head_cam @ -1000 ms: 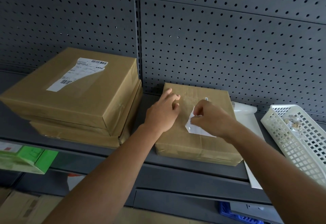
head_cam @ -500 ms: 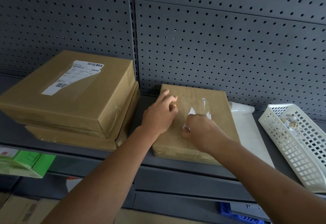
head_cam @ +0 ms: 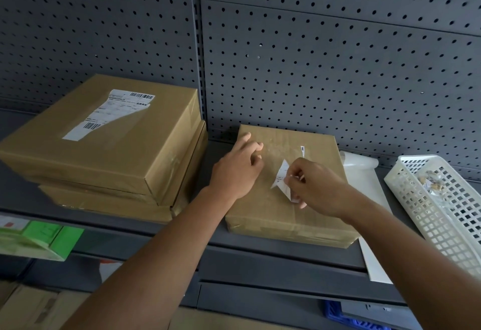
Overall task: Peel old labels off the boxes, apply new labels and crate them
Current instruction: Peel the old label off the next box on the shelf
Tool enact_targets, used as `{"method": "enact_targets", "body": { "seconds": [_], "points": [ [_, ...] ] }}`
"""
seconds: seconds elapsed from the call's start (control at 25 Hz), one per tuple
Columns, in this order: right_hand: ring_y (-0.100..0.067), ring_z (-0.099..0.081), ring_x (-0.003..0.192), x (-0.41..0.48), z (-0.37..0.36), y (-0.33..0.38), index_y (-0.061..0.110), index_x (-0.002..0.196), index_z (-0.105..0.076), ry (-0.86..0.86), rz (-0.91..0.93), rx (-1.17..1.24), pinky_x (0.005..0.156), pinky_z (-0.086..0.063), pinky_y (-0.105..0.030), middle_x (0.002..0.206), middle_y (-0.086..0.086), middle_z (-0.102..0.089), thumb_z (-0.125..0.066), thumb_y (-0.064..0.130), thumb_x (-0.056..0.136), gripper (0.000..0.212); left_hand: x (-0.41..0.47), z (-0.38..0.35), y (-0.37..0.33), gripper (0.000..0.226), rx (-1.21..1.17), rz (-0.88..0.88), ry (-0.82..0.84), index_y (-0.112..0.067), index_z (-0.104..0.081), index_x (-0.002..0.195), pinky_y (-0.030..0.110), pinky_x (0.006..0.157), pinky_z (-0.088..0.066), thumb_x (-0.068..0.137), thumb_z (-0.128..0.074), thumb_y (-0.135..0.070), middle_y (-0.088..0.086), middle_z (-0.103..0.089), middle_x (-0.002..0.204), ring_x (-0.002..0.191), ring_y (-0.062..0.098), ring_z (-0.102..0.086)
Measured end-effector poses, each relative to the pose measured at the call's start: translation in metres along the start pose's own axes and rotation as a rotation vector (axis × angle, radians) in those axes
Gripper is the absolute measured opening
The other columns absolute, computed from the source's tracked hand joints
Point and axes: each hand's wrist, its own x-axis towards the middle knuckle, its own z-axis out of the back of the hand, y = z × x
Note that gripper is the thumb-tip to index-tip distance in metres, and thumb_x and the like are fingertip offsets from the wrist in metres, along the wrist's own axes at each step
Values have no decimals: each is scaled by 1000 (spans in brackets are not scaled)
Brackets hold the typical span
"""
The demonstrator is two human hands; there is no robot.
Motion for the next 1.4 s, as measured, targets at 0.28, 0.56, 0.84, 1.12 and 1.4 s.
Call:
{"method": "enact_targets", "body": {
  "seconds": [0.28, 0.56, 0.84, 1.12, 1.4],
  "points": [
    [-5, -52, 86, -15, -18, -9, 29, 108, -50, -66, 53, -98, 64, -39, -17, 104, 10, -50, -65, 55, 85, 37, 0, -1, -1, 36, -18, 11, -14, -36, -51, 137, 40, 94, -37, 104, -37, -35, -18, -18, 164, 127, 18, -53],
    [-23, -60, 84, -7, -18, -8, 19, 105, -49, -194, 84, -269, 73, -52, -41, 99, 0, -62, -52, 27, 98, 11, 1, -1, -1, 36, 0, 9, 2, -35, -49, 138, 35, 88, -31, 105, -35, -35, -18, -16, 164, 123, 17, -55],
    [-19, -56, 71, 4, 5, 0, 20, 97, -48, -140, 140, -258, 65, -48, -37, 85, 0, -60, -53, 18, 99, 6, 1, 2, 0, 38, 6, 13, 46, -35, -46, 142, 39, 95, -40, 106, -34, -36, -16, -12, 165, 126, 17, -54],
    [-20, -70, 67, 23, 82, 30, 17, 110, -49, -449, 197, 44, 56, -61, -36, 86, 5, -60, -47, 11, 101, 11, 1, -2, 2, 34, 29, 11, 31, -35, -50, 136, 43, 87, -51, 105, -37, -34, -14, -16, 164, 107, 21, -62],
    [-13, -65, 97, 24, 43, -12, 27, 101, -70, -197, 182, -74, 80, -57, -20, 111, 5, -66, -36, -8, 90, 50, 3, 0, 0, 36, 54, 12, 32, -37, -46, 140, 43, 94, -48, 105, -34, -37, -16, -13, 165, 118, 19, -58]
  ]
}}
